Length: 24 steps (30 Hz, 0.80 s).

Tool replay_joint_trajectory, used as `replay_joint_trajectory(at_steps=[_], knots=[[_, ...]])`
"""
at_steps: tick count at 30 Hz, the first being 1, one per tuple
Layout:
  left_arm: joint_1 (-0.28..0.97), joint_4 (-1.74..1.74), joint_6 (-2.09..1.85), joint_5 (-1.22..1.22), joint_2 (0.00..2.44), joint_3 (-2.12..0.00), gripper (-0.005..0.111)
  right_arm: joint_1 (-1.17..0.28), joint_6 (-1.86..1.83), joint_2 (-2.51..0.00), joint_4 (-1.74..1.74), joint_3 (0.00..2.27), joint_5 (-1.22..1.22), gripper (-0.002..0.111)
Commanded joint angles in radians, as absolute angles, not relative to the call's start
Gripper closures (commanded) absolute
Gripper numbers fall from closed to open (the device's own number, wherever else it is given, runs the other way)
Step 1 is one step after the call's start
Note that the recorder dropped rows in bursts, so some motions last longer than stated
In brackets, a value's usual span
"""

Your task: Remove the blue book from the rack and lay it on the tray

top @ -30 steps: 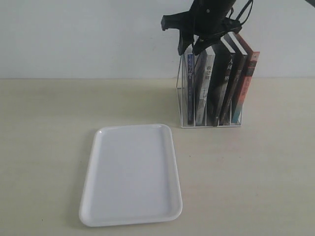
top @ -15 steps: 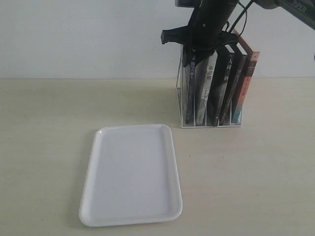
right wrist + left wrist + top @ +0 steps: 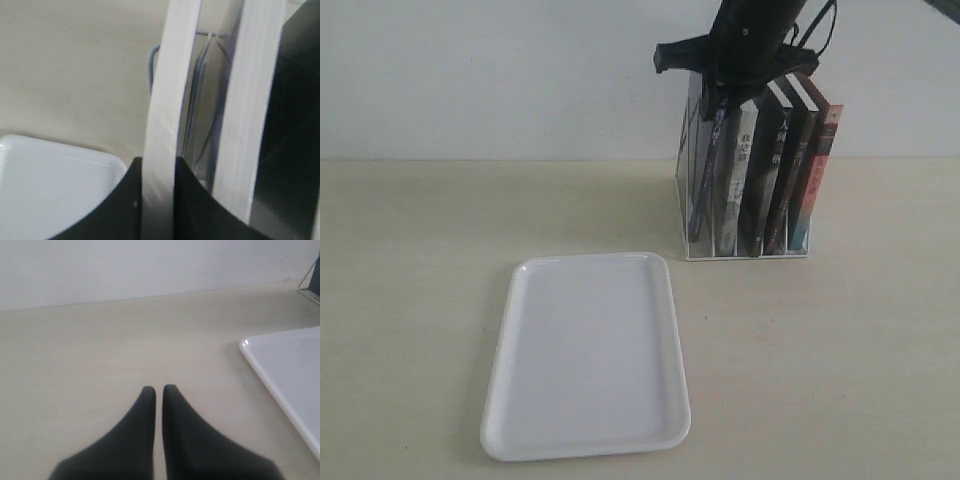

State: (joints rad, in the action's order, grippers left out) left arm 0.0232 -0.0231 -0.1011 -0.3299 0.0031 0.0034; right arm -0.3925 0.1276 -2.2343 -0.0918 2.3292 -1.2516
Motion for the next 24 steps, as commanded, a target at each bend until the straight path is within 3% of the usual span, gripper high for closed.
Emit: replay_joint_trajectory(at_steps=[1, 24], knots=[[0.021, -0.026, -0.105, -0.314, 0.000, 0.000, 0.102, -0.392, 0.122, -2.097, -0.109, 2.337, -1.221, 0.108], [0.021, -0.026, -0.105, -0.314, 0.000, 0.000, 0.102, -0.392, 0.105, -1.977, -0.117, 2.337, -1.221, 0.108]])
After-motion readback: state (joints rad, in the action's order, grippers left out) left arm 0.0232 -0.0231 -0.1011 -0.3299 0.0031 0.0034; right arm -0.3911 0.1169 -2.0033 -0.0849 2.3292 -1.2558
